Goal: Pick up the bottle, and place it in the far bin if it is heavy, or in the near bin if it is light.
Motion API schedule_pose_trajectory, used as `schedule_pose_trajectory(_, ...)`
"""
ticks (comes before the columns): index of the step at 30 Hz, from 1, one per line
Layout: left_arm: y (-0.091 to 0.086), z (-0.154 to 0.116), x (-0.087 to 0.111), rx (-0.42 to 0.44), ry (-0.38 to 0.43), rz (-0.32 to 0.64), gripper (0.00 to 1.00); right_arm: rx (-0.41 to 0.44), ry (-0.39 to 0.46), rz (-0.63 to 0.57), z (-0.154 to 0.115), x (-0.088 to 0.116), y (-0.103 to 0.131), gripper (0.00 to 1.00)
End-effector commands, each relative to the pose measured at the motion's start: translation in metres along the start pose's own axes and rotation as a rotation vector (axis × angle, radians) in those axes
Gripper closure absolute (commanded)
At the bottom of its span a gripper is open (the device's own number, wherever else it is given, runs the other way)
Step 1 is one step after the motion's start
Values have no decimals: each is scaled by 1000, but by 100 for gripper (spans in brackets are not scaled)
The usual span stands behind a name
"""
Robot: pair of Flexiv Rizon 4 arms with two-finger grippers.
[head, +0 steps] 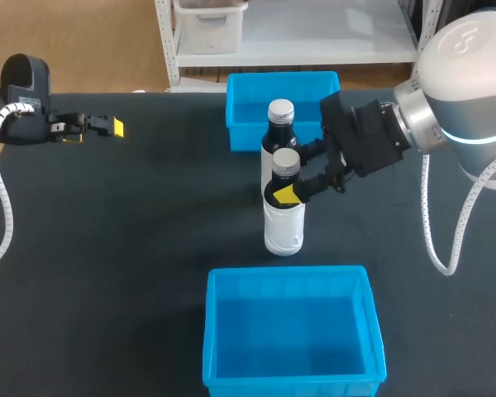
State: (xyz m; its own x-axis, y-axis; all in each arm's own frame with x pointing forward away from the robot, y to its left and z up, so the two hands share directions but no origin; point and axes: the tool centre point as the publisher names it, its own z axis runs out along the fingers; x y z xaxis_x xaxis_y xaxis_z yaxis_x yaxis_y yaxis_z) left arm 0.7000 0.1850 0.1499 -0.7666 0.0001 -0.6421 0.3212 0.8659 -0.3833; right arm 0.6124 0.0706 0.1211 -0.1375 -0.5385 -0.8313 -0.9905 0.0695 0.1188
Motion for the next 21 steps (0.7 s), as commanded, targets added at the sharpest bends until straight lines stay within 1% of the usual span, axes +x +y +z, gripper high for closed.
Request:
schedule_pose_trajectory(1,0,0,0,0,0,0,0,-3,2,1,3,0,-2,29)
schedule_pose_trajectory(2,0,0,0,0,0,0,0,-3,3,2,3,1,-2,25)
schedule_pose_trajectory(4,0,0,0,0,0,0,0,-4,4,3,4,1,-2,21)
schedule_pose_trajectory(6,0,0,0,0,0,0,0,-5,5,3,4,1,-2,21)
schedule_pose_trajectory(8,0,0,0,0,0,0,0,-5,6,3,5,1,-2,24)
schedule_pose_trajectory(9,0,0,0,0,0,0,0,-5,6,3,5,1,-2,30)
schedule_pose_trajectory(10,0,0,0,0,0,0,0,-6,5,3,5,1,-2,50)
schedule_pose_trajectory(12,0,0,0,0,0,0,0,-6,4,4,5,1,-3,57)
schedule_pose_trajectory(13,0,0,0,0,0,0,0,-5,4,4,4,1,-3,63)
schedule_pose_trajectory(14,0,0,0,0,0,0,0,-5,3,3,4,1,-3,72)
schedule_pose_trajectory(15,0,0,0,0,0,0,0,-4,3,3,4,1,-4,78)
schedule_pose_trajectory(16,0,0,0,0,0,0,0,-3,3,3,4,1,-4,87)
schedule_pose_trajectory(17,0,0,0,0,0,0,0,-3,2,4,4,1,-4,99)
schedule_pose_trajectory(21,0,0,0,0,0,0,0,-2,-2,4,4,1,-5,100)
